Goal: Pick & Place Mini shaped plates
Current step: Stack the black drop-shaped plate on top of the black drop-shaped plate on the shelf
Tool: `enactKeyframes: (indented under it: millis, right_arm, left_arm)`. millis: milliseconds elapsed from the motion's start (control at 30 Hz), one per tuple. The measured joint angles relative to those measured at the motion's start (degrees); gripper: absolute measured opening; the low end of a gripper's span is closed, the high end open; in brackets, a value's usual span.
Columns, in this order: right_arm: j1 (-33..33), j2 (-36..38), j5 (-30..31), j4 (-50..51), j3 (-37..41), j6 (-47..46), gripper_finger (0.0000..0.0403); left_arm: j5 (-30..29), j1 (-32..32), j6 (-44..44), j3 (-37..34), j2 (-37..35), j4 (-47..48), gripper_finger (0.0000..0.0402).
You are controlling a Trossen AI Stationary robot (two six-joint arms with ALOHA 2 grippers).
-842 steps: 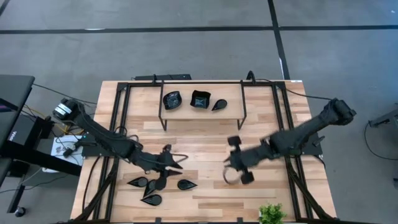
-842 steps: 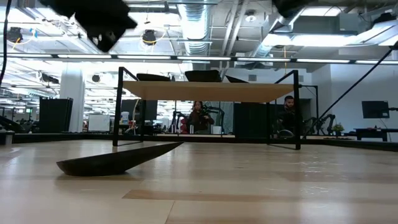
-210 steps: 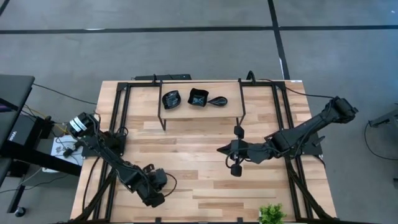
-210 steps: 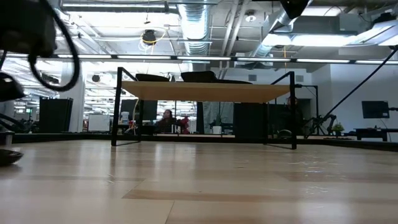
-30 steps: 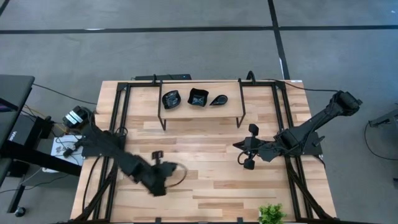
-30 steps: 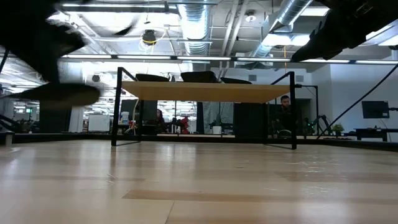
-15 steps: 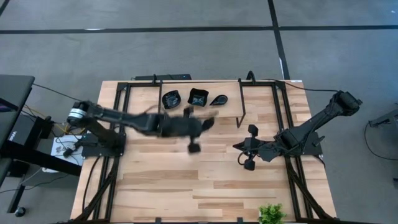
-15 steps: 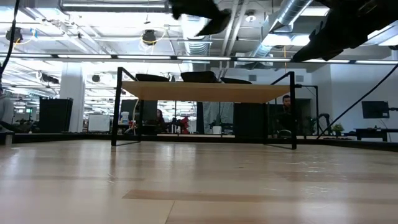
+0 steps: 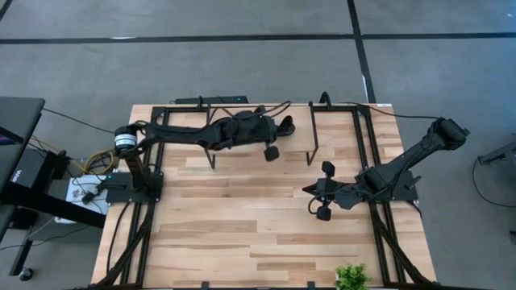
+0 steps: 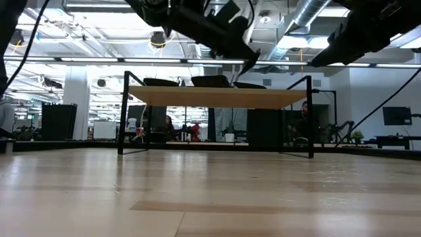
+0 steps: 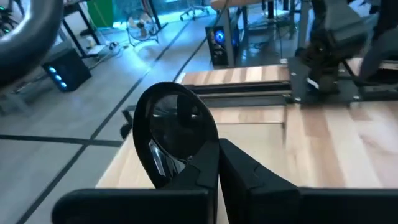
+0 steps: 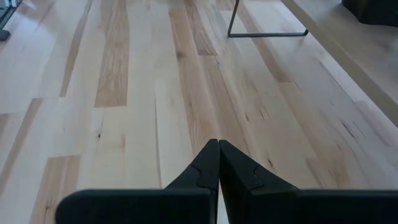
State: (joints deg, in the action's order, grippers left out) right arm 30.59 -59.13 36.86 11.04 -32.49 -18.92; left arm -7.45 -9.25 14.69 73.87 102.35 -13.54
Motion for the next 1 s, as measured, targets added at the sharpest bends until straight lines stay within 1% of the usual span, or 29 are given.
enactKeyframes:
  millis: [167,233,500,767,867,1000]
  right_arm:
    - [0.0,0.0,0.0,0.4,0.0,0.0,0.0001]
    - [0.0,0.0,0.0,0.5,0.0,0.0,0.0001]
    - [0.0,0.0,0.0,0.5,0.0,0.0,0.0001]
    - [0.0,0.0,0.0,0.5,0.0,0.0,0.0001]
    - [0.0,0.0,0.0,0.5,0.0,0.0,0.0001]
    - [0.0,0.0,0.0,0.5,0.0,0.0,0.0001]
  left_arm:
    - [0.0,-2.6,0.0,0.0,0.6,0.0,0.0007]
    - [1.0,-3.2,-0.1,0.0,0.6,0.4,0.0007]
    - [4.5,-3.1,-0.1,0.0,0.9,0.5,0.0007]
    - [4.6,-3.1,0.0,0.0,1.7,0.5,0.0008]
    - [4.5,-3.1,0.1,0.0,1.7,0.2,0.0020]
    - [4.5,-3.0,0.1,0.0,1.7,-0.1,0.0053]
